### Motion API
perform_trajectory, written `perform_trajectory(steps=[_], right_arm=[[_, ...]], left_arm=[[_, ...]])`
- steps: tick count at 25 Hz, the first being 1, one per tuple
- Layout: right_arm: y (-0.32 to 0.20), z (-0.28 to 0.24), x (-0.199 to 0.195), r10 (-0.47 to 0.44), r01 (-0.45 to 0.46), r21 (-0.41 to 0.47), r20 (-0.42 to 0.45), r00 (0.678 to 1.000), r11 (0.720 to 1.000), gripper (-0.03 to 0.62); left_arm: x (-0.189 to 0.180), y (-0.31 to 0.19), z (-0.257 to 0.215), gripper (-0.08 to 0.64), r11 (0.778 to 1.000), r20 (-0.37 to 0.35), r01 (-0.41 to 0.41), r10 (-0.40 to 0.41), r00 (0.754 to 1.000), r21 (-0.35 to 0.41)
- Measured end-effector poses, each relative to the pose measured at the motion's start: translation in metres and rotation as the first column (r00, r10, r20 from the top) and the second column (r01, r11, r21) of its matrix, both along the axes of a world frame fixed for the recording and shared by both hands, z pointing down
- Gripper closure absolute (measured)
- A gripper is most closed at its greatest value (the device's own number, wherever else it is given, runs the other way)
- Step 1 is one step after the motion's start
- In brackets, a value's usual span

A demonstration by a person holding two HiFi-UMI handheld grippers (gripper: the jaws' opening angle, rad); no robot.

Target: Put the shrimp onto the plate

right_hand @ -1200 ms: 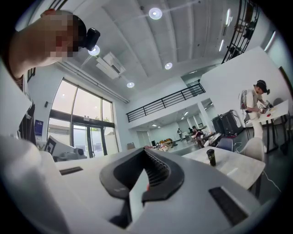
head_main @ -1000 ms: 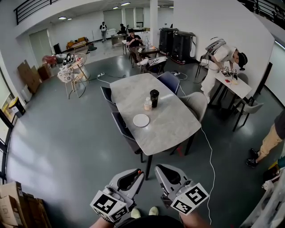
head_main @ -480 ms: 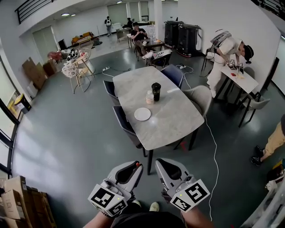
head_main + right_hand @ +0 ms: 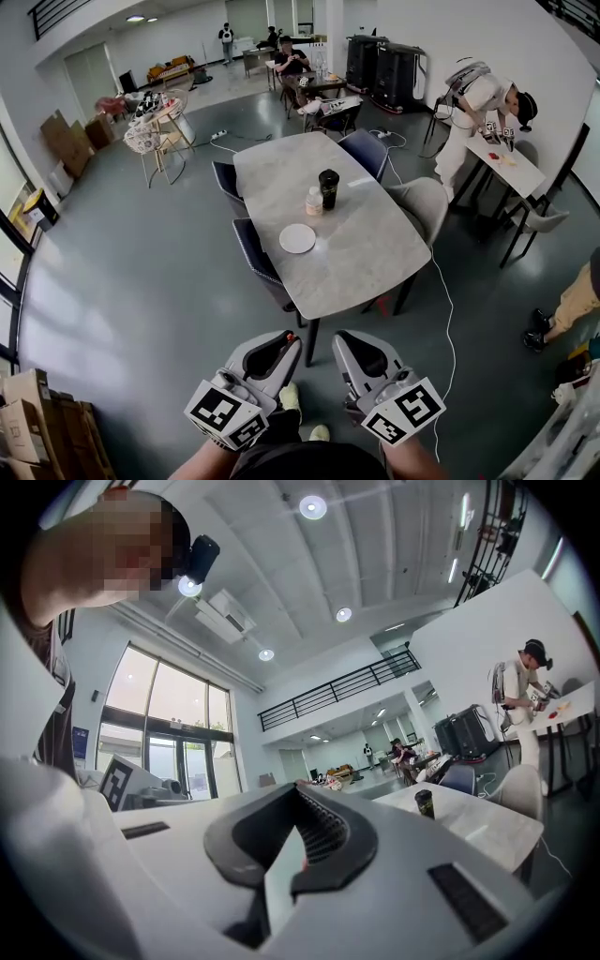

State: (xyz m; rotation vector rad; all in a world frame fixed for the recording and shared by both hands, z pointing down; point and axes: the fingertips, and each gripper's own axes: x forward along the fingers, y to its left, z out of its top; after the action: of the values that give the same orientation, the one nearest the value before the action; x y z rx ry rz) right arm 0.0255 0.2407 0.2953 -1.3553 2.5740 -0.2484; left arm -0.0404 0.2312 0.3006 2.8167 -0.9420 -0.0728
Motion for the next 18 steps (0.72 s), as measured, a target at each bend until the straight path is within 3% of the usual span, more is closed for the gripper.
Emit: perform_trajectory(steps=[12, 18], right_arm=[[-0.13, 0.001, -0.023, 0.053, -0.054, -0.028, -0.028, 0.998, 0.998, 0.591], [-0.181, 0.012, -0.032, 0.094, -0.096, -0.064, -0.029, 0.995, 0.993, 0.591]], left_arm=[[-0.022, -0.142, 0.01, 0.506, 0.998, -0.028, -0.058, 0.057, 0.998, -0.024], [-0.032, -0.202, 0.025, 0.506, 0.995, 0.012, -0.097, 0.097, 0.995, -0.025]])
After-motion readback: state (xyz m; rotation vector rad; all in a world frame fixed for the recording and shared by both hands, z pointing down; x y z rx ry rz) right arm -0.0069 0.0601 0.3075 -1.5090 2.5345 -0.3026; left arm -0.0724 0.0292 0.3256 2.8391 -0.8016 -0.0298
